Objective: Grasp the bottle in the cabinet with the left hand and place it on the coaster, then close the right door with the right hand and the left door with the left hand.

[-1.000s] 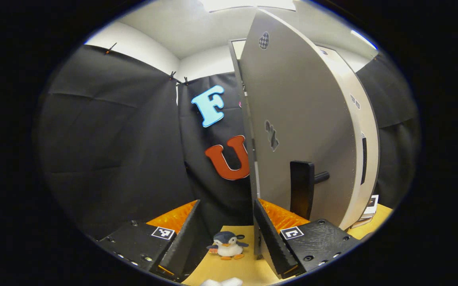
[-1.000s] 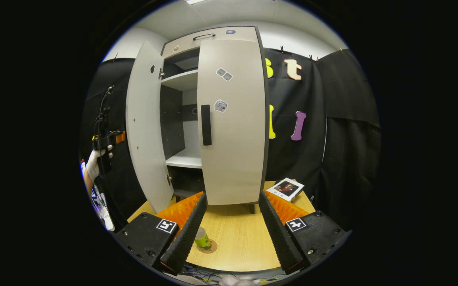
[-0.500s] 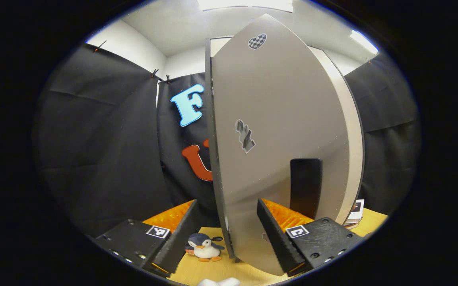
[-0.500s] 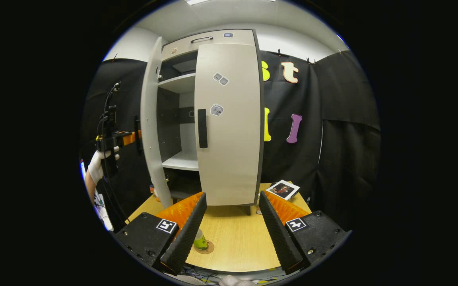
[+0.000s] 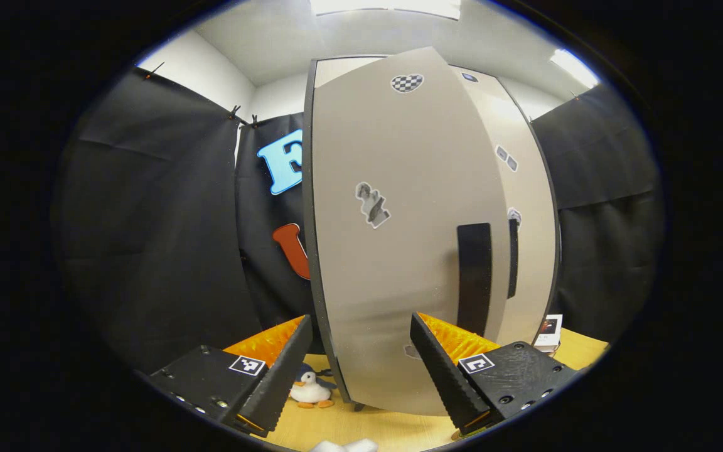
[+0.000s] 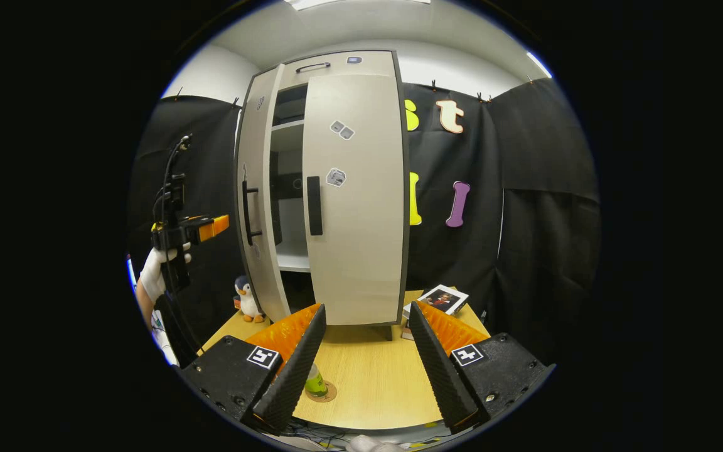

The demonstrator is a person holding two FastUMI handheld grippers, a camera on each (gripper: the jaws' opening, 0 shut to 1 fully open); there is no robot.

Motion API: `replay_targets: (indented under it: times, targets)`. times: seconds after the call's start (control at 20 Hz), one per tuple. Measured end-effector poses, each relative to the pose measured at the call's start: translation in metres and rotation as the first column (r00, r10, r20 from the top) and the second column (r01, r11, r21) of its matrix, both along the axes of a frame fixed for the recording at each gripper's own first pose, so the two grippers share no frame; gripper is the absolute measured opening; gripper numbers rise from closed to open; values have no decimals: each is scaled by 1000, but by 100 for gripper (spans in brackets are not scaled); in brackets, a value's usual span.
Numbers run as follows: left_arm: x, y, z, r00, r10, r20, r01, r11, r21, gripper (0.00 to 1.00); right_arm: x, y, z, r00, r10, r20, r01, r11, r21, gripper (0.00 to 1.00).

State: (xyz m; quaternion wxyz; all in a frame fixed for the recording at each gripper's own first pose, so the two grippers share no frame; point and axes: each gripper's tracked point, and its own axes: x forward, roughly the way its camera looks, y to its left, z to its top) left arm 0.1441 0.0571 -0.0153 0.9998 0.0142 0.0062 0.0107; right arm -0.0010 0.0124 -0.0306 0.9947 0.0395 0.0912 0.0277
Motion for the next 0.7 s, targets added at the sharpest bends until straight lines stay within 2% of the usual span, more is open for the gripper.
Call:
replay_targets:
  times: [0.4, 0.7]
  targets:
    - [-53, -22, -6, 1000, -27, 1, 27, 1000, -15, 96, 6, 7, 10, 999, -19, 49, 19, 1000, -1, 82]
    - [-93, -21, -20, 1000, 4, -15, -5, 999, -48, 96, 12, 23, 4, 999, -2, 42, 2, 1000, 15, 82]
